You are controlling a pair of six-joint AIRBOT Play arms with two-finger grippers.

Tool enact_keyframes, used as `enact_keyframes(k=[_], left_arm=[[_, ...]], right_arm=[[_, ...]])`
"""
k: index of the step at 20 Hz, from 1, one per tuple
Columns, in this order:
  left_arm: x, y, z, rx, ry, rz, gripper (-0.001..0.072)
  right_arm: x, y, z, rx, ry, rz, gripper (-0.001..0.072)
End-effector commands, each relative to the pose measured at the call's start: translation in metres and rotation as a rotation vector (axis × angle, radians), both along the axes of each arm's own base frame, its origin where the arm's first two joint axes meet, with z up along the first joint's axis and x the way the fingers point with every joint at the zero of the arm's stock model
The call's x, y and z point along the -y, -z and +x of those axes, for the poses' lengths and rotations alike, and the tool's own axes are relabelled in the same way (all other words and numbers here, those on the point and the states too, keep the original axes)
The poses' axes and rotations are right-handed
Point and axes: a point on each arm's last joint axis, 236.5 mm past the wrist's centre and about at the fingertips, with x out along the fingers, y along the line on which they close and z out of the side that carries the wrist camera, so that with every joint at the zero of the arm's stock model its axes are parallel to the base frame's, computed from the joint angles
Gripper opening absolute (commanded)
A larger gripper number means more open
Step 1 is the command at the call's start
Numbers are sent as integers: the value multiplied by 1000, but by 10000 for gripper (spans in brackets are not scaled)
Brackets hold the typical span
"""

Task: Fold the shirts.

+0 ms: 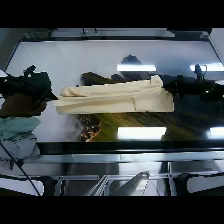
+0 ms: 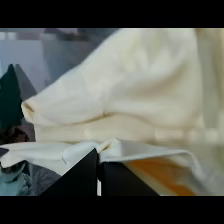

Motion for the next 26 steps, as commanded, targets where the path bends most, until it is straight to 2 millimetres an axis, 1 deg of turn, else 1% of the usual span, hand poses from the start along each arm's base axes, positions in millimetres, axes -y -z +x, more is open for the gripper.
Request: enact_keyframes(k=[1, 3, 4, 6, 9, 11, 13, 14, 15, 18, 21, 23, 24, 25, 26], left_arm=[[10, 10, 30, 3, 17, -17, 22], [19, 20, 43, 7, 44, -6, 21], [24, 25, 48, -1, 47, -9, 21], [26, 34, 58, -3, 52, -8, 21], [22, 45, 70, -13, 24, -7, 21], [8, 60, 67, -46, 21, 62, 20], [-6, 73, 60, -73, 41, 150, 20], [-12, 76, 60, -76, 41, 180, 20], [-14, 77, 61, -70, 37, 189, 20], [-12, 77, 69, -45, 21, 188, 21], [-3, 76, 75, -13, 35, 197, 21], [3, 68, 83, 21, 50, 203, 20], [7, 61, 87, 37, 61, 205, 20], [8, 52, 88, 46, 75, 207, 22], [9, 40, 90, 55, 90, 205, 161]], right_arm=[[-15, -6, 56, 45, -4, 43, 16], [-22, -2, 73, 61, -17, 41, 16], [-22, 3, 79, 63, -12, 35, 16], [-17, 20, 87, 40, 21, 29, 17], [-2, 46, 86, 5, 34, -16, 16], [8, 55, 82, -7, 30, -55, 16], [15, 55, 82, -7, 40, -57, 16], [18, 55, 83, -7, 46, -57, 16], [19, 55, 82, -4, 45, -59, 16], [18, 55, 82, 1, 39, -63, 17], [16, 55, 82, 18, 24, -74, 17], [12, 54, 81, 50, -10, -92, 17], [7, 49, 78, 78, -42, -85, 66], [2, 40, 77, 106, -68, -63, 269], [2, 32, 75, 124, -90, -51, 438]])
